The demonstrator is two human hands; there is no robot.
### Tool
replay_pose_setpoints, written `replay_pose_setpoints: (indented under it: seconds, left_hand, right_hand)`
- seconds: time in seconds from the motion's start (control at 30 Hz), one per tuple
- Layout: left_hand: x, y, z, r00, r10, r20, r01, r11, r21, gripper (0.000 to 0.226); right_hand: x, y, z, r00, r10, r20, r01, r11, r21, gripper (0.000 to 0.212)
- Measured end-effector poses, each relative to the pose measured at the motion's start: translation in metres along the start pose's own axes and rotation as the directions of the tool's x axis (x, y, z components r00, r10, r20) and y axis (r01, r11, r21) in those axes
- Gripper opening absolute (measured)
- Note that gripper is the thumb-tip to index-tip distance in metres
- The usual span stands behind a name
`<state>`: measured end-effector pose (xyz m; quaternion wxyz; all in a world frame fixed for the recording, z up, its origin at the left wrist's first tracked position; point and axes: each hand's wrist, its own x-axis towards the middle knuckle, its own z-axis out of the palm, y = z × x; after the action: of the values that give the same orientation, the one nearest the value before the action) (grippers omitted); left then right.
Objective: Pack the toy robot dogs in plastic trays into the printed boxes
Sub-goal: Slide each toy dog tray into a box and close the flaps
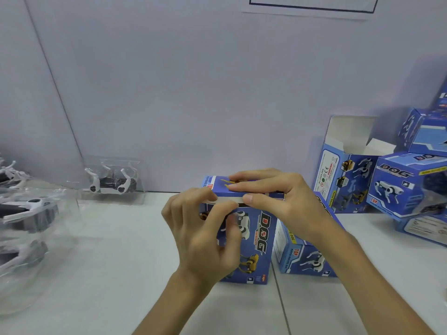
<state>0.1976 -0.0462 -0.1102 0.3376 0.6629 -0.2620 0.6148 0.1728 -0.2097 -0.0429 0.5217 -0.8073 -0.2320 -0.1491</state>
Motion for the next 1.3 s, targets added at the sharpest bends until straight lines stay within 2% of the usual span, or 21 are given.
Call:
replay_pose_setpoints:
  seconds: [0.13, 0.3, 0.47, 0.63, 0.8, 0.97, 1.0, 1.07, 1.13, 1.2, 1.3]
  left_hand:
    - [0.004, -0.009, -0.002, 0.999, 0.01, 0.035, -0.01, 1.0, 0.01, 0.013]
    - [0.008, -0.028, -0.011, 1.0, 0.004, 0.017, -0.005, 0.997, 0.081, 0.011]
    - [0.0, -0.01, 0.0, 0.999, 0.018, 0.048, -0.017, 1.0, -0.013, 0.018]
    - [-0.008, -0.003, 0.007, 0.991, 0.021, 0.131, 0.002, 0.985, -0.173, 0.025]
    - [-0.009, -0.013, 0.007, 0.99, 0.023, 0.138, -0.004, 0.991, -0.134, 0.035]
    - [-0.01, -0.015, 0.004, 0.993, 0.006, 0.12, 0.012, 0.988, -0.154, 0.033]
    - [-0.011, -0.015, 0.004, 0.993, 0.008, 0.12, 0.011, 0.988, -0.154, 0.032]
    - [-0.013, -0.013, 0.004, 0.992, 0.014, 0.125, 0.006, 0.988, -0.155, 0.027]
    - [-0.014, -0.012, 0.004, 0.992, 0.009, 0.129, 0.012, 0.987, -0.16, 0.023]
    - [-0.013, -0.01, 0.003, 0.991, -0.004, 0.132, 0.024, 0.988, -0.155, 0.023]
    - [-0.011, -0.003, 0.003, 0.993, -0.037, 0.114, 0.052, 0.99, -0.134, 0.022]
  right_hand:
    - [-0.002, -0.002, 0.001, 0.999, -0.022, -0.027, 0.02, 0.997, -0.068, 0.029]
    - [-0.002, -0.008, 0.005, 0.997, -0.005, -0.08, 0.0, 0.998, -0.055, 0.029]
    - [-0.002, -0.009, 0.02, 0.989, -0.039, -0.142, 0.029, 0.997, -0.075, 0.026]
    - [-0.003, -0.01, 0.008, 0.999, -0.043, -0.026, 0.039, 0.987, -0.154, 0.03]
    - [-0.002, -0.014, 0.006, 0.995, -0.027, 0.094, 0.047, 0.975, -0.218, 0.045]
    - [-0.005, -0.017, 0.005, 0.982, -0.011, 0.186, 0.072, 0.942, -0.327, 0.061]
    - [-0.006, -0.017, 0.004, 0.978, 0.003, 0.206, 0.061, 0.952, -0.3, 0.06]
    - [-0.006, -0.017, -0.002, 0.975, 0.036, 0.221, -0.006, 0.991, -0.133, 0.051]
    - [-0.007, -0.015, -0.009, 0.986, 0.031, 0.165, -0.038, 0.999, 0.035, 0.033]
    - [-0.008, -0.01, -0.014, 0.995, -0.001, 0.099, -0.008, 0.996, 0.087, 0.014]
    - [-0.008, -0.005, -0.008, 0.998, -0.068, 0.016, 0.066, 0.993, 0.096, 0.008]
